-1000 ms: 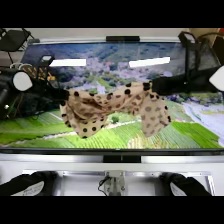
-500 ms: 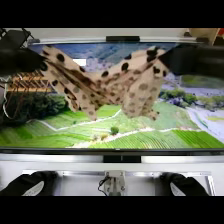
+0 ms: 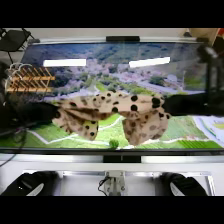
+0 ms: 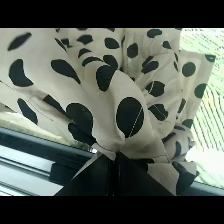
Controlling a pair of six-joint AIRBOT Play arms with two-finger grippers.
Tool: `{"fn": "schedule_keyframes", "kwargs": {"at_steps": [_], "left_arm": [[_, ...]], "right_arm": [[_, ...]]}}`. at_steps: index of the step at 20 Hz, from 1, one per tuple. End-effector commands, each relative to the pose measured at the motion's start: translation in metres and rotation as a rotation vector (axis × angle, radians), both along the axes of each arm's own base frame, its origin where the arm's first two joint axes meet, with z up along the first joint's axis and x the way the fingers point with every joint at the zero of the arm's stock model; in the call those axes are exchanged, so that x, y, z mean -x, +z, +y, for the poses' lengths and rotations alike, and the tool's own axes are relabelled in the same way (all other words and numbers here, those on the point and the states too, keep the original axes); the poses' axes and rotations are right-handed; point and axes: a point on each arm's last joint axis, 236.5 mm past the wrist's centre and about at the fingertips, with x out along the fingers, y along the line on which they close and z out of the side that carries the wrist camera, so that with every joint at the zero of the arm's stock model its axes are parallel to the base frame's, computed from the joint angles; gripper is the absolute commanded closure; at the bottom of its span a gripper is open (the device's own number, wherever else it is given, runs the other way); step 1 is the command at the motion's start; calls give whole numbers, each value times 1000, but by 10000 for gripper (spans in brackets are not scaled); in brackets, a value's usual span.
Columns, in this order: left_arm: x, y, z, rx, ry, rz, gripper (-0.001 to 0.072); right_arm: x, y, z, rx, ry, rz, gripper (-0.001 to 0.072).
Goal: Fold the shirts.
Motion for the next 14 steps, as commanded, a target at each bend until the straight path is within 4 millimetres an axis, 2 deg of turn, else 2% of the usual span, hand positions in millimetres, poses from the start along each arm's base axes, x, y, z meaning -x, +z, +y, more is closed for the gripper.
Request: {"fn": "schedule_keyframes", "kwargs": {"at_steps": [1,2,4,6,9,10,11,12,13,14], "left_arm": [[-13,-55,-31,93,14,-19,665],[-24,-56,-35,106,22,-43,665],[-43,-63,-29,88,51,-61,665],[-56,-84,-8,35,105,-18,665],[-61,-120,32,-58,176,102,662],[-61,-124,44,-66,209,130,589],[-59,-123,54,-70,233,152,413],[-57,-118,62,-80,245,170,167],[-55,-107,69,-116,223,174,13],[-53,-92,76,-171,169,160,16]], "right_arm": [[-31,-59,12,-25,-7,25,655],[-37,-63,21,-56,14,34,655],[-43,-54,44,-148,56,7,654],[-47,-41,53,-199,57,-24,654],[-45,-40,53,-208,49,-12,655],[-44,-41,53,-208,49,-2,655],[-42,-42,53,-206,51,8,655],[-40,-43,54,-206,54,14,655],[-38,-43,55,-209,57,20,655],[-37,-43,56,-215,61,26,655]]}}
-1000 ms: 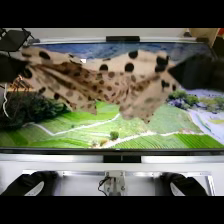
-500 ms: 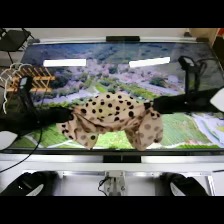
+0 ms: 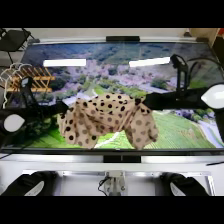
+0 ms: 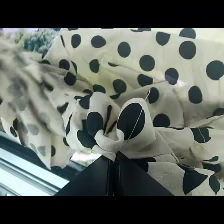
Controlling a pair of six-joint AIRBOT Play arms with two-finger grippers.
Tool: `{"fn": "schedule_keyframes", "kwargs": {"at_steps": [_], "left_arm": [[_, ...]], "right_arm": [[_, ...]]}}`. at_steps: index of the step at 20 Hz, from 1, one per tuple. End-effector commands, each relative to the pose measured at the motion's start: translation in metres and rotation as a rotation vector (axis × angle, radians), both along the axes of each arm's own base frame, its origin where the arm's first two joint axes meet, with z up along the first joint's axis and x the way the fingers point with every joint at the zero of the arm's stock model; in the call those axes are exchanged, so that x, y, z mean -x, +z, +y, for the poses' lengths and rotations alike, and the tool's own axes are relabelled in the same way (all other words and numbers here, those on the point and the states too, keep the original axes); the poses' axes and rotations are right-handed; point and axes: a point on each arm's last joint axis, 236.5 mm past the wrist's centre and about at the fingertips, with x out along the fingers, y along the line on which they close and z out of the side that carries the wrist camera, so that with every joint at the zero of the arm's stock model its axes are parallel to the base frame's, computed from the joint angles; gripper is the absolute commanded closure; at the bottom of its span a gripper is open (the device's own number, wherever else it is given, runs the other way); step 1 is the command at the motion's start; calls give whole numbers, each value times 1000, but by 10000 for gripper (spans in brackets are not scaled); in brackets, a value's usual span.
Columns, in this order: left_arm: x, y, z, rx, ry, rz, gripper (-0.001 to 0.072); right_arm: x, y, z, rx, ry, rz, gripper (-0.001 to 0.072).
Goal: Fold the shirts.
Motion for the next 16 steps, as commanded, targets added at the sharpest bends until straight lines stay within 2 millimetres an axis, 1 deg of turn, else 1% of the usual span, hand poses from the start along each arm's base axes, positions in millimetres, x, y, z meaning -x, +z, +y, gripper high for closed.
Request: {"fn": "schedule_keyframes", "kwargs": {"at_steps": [1,2,3,4,5,6,7,8,9,10,11,13,15,16], "left_arm": [[11,28,33,-160,-115,41,16],[10,49,50,-238,-142,19,17],[6,71,81,-315,-84,6,30],[0,91,118,-402,-12,-12,31],[-5,105,152,-471,48,-21,40],[-8,109,180,-502,96,-7,66],[-11,102,207,-503,149,34,66],[-13,85,230,-475,204,86,66],[-18,65,243,-428,236,135,63],[-24,40,253,-371,257,193,62],[-30,18,259,-329,261,239,62],[-37,-27,265,-290,217,336,63],[-44,-61,263,-270,157,397,64],[-47,-74,261,-255,129,410,63]], "right_arm": [[5,0,5,-20,10,20,655],[6,0,4,-17,13,24,654],[6,-1,4,-18,12,28,654],[6,-1,4,-22,4,35,655],[6,-1,4,-27,-8,43,655],[6,-1,4,-31,-15,48,654],[6,-1,4,-35,-25,55,655],[6,-1,4,-40,-36,62,654],[6,-1,4,-44,-43,68,655],[6,-1,4,-49,-52,76,654],[7,-1,4,-54,-61,87,654],[12,-4,4,-54,-68,116,654],[15,-5,4,-50,-64,134,654],[16,-6,3,-50,-69,140,654]]}}
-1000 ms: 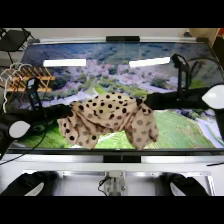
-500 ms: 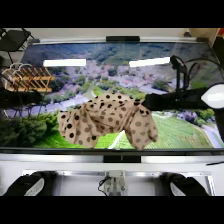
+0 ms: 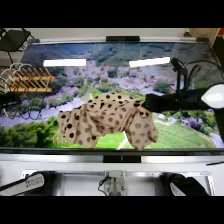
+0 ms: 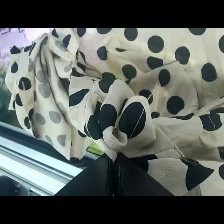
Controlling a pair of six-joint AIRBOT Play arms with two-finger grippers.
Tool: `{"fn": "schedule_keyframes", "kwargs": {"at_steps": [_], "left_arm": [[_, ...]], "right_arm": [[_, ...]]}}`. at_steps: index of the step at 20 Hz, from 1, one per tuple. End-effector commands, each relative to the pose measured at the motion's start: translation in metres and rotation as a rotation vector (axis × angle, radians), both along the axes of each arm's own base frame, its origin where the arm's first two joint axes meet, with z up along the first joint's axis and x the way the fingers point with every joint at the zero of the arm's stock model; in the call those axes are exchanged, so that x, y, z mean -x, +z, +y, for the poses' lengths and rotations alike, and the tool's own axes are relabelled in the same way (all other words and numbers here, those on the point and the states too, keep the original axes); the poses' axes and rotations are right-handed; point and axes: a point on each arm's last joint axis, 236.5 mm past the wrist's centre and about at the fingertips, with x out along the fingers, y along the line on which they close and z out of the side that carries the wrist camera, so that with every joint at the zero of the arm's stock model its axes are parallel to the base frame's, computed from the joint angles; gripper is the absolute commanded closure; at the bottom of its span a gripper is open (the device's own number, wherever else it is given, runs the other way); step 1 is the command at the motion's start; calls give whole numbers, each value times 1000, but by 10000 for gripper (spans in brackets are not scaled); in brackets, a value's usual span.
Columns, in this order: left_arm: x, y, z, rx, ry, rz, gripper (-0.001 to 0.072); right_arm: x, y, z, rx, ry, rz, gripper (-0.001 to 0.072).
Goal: Fold the shirts.
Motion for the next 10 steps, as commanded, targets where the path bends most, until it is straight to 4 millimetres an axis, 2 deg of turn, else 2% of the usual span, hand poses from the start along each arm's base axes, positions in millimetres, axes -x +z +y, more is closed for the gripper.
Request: {"fn": "schedule_keyframes", "kwargs": {"at_steps": [1,5,9,10], "left_arm": [[-10,-53,2,81,-64,83,64],[-22,-81,-8,122,-169,96,65],[-20,-110,-13,160,-216,150,67],[-19,-115,-14,165,-231,160,105]], "right_arm": [[4,-3,-1,-2,-16,35,654],[3,-4,-3,5,-30,40,654],[2,-6,-6,14,-45,45,654],[2,-6,-6,11,-50,48,654]]}}
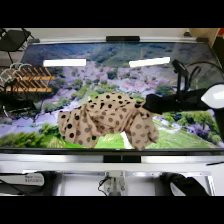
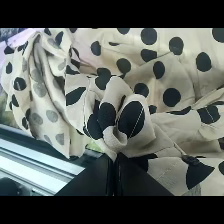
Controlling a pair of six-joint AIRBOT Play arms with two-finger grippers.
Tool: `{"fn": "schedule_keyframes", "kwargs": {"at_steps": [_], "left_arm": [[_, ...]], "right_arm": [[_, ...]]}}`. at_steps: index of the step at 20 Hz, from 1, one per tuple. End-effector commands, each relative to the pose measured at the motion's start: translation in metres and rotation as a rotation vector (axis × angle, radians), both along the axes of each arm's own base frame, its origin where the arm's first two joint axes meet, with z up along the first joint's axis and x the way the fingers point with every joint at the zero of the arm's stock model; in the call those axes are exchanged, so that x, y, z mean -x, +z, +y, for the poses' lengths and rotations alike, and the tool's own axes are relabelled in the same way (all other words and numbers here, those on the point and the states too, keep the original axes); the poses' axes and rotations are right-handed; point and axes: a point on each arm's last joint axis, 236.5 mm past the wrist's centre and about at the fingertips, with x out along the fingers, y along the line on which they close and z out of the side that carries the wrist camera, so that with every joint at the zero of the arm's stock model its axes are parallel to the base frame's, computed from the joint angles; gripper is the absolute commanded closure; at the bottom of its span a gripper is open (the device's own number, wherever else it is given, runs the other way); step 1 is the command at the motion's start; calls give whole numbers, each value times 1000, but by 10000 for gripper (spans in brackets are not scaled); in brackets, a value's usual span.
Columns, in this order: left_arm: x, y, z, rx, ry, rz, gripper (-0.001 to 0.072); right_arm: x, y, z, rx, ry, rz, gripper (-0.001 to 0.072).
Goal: Fold the shirts.
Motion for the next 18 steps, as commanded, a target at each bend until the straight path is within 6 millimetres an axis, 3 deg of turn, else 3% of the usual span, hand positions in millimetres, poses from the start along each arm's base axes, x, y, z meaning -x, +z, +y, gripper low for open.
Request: {"fn": "schedule_keyframes", "kwargs": {"at_steps": [1,3,5,8,12,13,16,18], "left_arm": [[-1,-22,-6,34,-66,28,106],[-1,-26,-8,41,-85,31,106],[0,-29,-8,43,-102,38,200],[4,-40,-10,60,-105,69,203],[6,-49,-12,73,-105,89,293],[6,-49,-12,72,-107,89,424],[5,-49,-15,69,-133,86,665],[1,-45,-16,63,-139,75,667]], "right_arm": [[0,-1,-1,2,-14,10,654],[-2,-2,-3,9,-24,9,654],[-2,-4,-7,19,-37,13,654],[-3,-4,-7,21,-38,12,654],[-3,-4,-8,27,-39,11,654],[-4,-5,-10,34,-41,9,654],[-6,-6,-12,44,-47,0,654],[-8,-4,-12,41,-51,-10,654]]}}
